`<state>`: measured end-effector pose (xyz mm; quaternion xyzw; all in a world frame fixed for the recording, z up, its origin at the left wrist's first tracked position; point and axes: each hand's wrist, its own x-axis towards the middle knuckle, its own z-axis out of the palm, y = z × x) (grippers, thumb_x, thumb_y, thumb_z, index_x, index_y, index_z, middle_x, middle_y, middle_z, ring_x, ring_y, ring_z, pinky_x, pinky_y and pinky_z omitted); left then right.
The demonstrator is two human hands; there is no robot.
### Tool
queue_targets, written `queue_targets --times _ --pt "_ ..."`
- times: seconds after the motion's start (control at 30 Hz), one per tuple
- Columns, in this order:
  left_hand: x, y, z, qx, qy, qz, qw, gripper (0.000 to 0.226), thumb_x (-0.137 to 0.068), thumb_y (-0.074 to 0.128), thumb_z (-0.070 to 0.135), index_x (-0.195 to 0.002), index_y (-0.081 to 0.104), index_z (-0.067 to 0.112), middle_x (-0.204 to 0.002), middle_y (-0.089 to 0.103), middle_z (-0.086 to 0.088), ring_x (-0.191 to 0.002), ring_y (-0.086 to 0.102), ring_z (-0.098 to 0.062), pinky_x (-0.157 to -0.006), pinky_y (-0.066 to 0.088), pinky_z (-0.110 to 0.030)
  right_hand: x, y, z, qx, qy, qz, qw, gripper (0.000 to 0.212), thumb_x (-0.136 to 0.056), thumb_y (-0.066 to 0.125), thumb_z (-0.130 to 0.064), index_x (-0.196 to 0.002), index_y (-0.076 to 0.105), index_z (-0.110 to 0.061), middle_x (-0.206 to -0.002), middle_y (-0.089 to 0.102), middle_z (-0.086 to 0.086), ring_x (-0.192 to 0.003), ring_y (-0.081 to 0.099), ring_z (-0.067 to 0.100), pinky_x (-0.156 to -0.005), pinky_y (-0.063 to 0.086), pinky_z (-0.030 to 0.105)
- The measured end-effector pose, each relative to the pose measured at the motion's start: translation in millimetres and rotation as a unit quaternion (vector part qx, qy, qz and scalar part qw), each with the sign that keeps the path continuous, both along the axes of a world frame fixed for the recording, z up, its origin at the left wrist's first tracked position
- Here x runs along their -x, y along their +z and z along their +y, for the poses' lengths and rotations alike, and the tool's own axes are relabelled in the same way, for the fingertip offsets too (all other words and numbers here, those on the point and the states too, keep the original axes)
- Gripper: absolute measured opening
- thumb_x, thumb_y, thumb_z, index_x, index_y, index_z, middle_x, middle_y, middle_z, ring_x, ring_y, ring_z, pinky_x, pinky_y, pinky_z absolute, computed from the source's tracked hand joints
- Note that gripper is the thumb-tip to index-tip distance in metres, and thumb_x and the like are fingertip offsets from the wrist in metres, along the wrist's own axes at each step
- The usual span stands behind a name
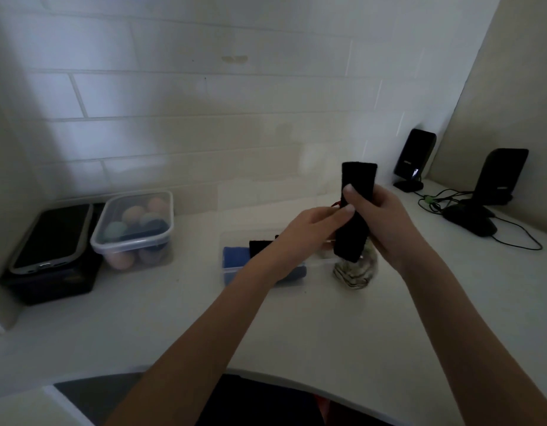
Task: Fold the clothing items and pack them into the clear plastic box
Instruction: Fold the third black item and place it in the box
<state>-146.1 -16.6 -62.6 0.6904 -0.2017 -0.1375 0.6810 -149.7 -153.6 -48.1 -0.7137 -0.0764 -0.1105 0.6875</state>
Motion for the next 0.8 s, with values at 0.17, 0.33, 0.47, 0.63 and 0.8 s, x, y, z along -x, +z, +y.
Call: queue_targets --times 0.17,0.33,0.47,0.63,0.8 --pt "-2.1 -9.8 -7.5 0.089 0.025 0.034 0.995 0.014 -0.094 0.052 0.018 -0.100 0.063 0.012 -0.095 0.069 -0.006 -0.084 0.069 -0.014 -0.080 0.057 -0.028 -6.1 -2.0 6.0 0.023 -0.013 -0.006 1.000 0.059 -0.085 0.065 -0.037 -0.094 0.049 0.019 -0.082 0.054 0.016 -0.077 0.054 0.024 -0.070 0.047 0.033" --pt "-9.4 -14.0 6.9 0.104 0.087 0.069 0.988 0.026 -0.092 0.056 0.016 -0.113 0.060 0.001 -0.099 0.069 -0.014 -0.088 0.068 -0.024 -0.076 0.059 -0.031 -5.0 -11.7 -3.7 0.043 -0.029 -0.037 0.998 0.031 -0.093 0.055 -0.031 -0.084 0.050 -0.002 -0.083 0.057 0.015 -0.077 0.057 0.022 -0.068 0.050 0.037" --pt "-16.8 -10.9 19.0 0.155 0.127 0.128 0.971 0.015 -0.089 0.060 0.012 -0.098 0.060 0.000 -0.090 0.069 -0.012 -0.074 0.070 -0.017 -0.065 0.060 -0.026 1.5 -24.1 -14.8 0.241 0.050 -0.146 0.958 0.044 -0.087 0.056 0.007 -0.106 0.060 -0.032 -0.109 0.056 -0.003 -0.085 0.060 0.014 -0.080 0.052 0.034" --pt "-18.8 -9.0 28.6 0.201 0.117 0.169 0.958 0.007 -0.086 0.062 0.011 -0.089 0.062 0.003 -0.064 0.071 -0.002 -0.056 0.069 -0.010 -0.050 0.054 -0.019 3.4 -31.1 -1.9 0.343 0.057 -0.171 0.922 0.059 -0.078 0.068 0.002 -0.104 0.059 -0.050 -0.132 0.039 -0.015 -0.112 0.047 0.002 -0.091 0.041 0.015" --pt "-18.0 -11.7 32.9 0.252 0.083 0.221 0.938 0.025 -0.090 0.058 0.025 -0.099 0.065 0.003 -0.070 0.073 -0.004 -0.061 0.070 -0.014 -0.058 0.058 -0.023 3.9 -27.0 9.7 0.394 -0.013 -0.232 0.889 0.021 -0.072 0.073 -0.013 -0.082 0.064 -0.029 -0.129 0.043 -0.015 -0.107 0.047 0.020 -0.093 0.031 0.016"
